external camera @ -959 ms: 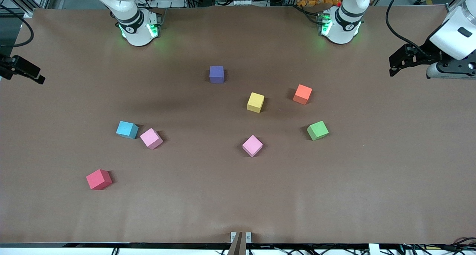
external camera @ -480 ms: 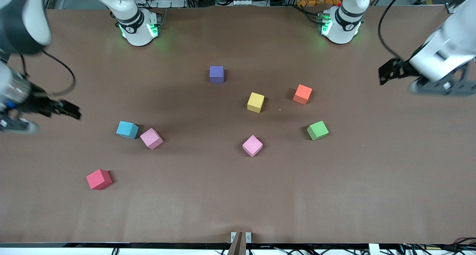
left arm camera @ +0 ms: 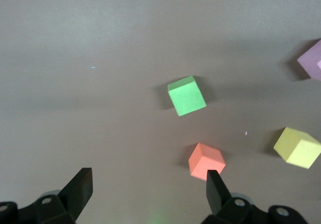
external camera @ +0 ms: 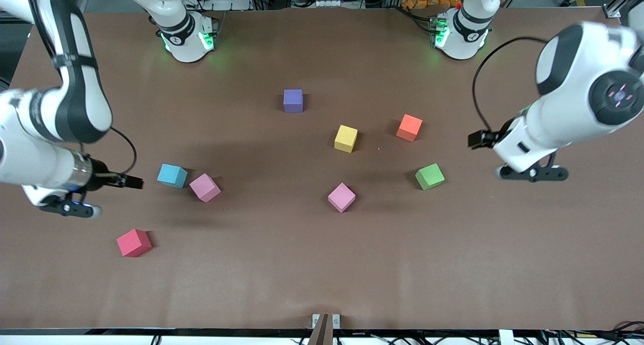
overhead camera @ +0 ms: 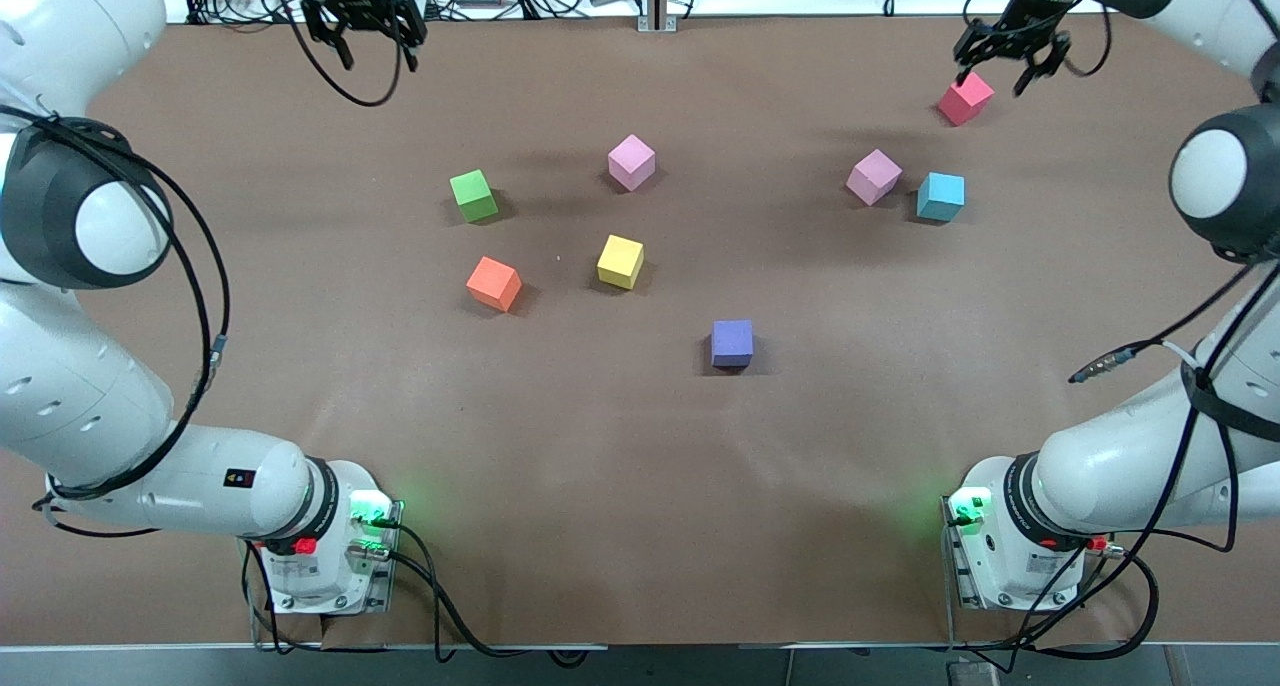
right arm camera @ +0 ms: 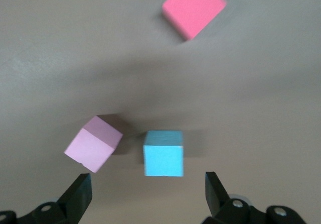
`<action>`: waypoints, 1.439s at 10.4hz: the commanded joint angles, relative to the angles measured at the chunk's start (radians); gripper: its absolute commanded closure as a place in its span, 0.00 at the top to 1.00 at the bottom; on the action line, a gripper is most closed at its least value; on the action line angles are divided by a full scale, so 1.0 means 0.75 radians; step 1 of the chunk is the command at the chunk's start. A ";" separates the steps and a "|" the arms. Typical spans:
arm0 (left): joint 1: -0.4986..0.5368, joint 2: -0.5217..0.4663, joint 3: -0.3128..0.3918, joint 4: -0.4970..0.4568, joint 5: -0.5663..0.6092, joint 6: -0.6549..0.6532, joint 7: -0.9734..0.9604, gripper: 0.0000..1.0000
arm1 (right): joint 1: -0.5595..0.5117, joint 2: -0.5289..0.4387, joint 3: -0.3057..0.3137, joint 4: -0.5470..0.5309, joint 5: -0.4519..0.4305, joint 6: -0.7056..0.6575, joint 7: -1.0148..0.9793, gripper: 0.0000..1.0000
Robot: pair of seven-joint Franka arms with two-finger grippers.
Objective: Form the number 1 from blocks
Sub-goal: 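Reach the left gripper to the yellow cube while the right gripper reaches cyan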
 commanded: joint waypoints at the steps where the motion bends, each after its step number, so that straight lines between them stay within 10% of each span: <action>1: -0.006 -0.043 -0.031 -0.148 -0.041 0.136 -0.091 1.00 | -0.035 0.058 0.001 -0.042 0.086 0.064 0.019 1.00; 5: -0.104 -0.041 -0.044 -0.298 -0.037 0.310 -0.269 1.00 | -0.011 0.159 -0.007 -0.056 0.077 0.071 0.001 1.00; 15: -0.904 0.276 -0.044 -0.312 -0.027 0.727 -1.407 1.00 | 0.020 0.238 -0.009 -0.161 0.024 0.118 -0.001 1.00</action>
